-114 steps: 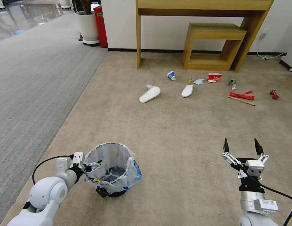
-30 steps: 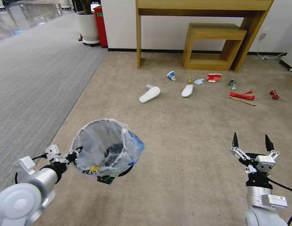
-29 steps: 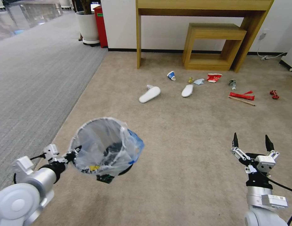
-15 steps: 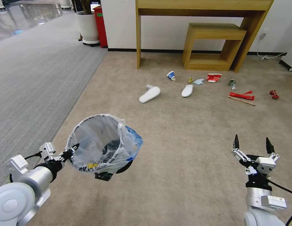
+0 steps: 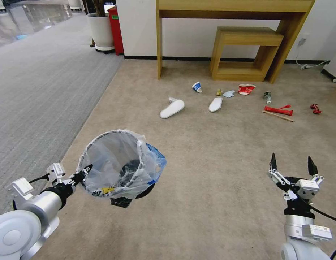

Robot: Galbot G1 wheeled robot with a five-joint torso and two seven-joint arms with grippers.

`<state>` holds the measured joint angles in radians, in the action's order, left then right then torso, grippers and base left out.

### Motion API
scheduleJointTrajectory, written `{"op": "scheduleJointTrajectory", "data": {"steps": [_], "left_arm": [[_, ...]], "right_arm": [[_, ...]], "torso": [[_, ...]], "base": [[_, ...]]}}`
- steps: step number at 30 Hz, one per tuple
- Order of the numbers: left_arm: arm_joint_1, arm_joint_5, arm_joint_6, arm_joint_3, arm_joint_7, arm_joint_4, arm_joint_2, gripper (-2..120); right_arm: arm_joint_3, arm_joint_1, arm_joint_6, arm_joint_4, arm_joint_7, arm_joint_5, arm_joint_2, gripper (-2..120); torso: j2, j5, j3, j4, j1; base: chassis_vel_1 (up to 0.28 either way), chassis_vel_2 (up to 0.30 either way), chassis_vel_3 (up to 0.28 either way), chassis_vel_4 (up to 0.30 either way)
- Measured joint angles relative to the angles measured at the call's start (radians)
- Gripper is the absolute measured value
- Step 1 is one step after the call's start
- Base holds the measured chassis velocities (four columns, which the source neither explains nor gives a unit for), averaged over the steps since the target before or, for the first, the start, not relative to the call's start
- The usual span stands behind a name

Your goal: Pick up the trash bin and place the garbage on the floor into it.

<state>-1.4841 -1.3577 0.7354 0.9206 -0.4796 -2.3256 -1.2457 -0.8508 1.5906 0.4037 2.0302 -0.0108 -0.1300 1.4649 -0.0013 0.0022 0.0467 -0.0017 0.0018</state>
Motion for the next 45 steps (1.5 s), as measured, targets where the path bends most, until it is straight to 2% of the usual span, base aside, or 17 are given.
{"op": "scheduleJointTrajectory", "data": {"steps": [8, 36, 45], "left_arm": [[-0.003, 0.003, 0.0, 0.002, 0.0, -0.018, -0.005, 1], [0.0, 0.011, 0.0, 0.027, 0.002, 0.006, 0.015, 1], [-0.006, 0.07, 0.0, 0.046, 0.001, 0.007, 0.026, 1]], "right_arm": [[0.001, 0.001, 0.005, 0.0, 0.002, 0.0, -0.003, 100], [-0.001, 0.003, 0.014, 0.004, 0.006, -0.001, -0.004, 100], [-0.001, 0.004, 0.016, 0.012, 0.007, -0.001, -0.006, 100]], "torso": [[0.0, -0.0001, 0.0, -0.0001, 0.0], [0.0, 0.0, 0.0, -0.0002, 0.0], [0.0, 0.0001, 0.0, 0.0, 0.0]], "base": [[-0.131, 0.109, 0.11, -0.113], [-0.141, 0.151, 0.143, -0.147], [-0.175, 0.173, 0.18, -0.169]]}}
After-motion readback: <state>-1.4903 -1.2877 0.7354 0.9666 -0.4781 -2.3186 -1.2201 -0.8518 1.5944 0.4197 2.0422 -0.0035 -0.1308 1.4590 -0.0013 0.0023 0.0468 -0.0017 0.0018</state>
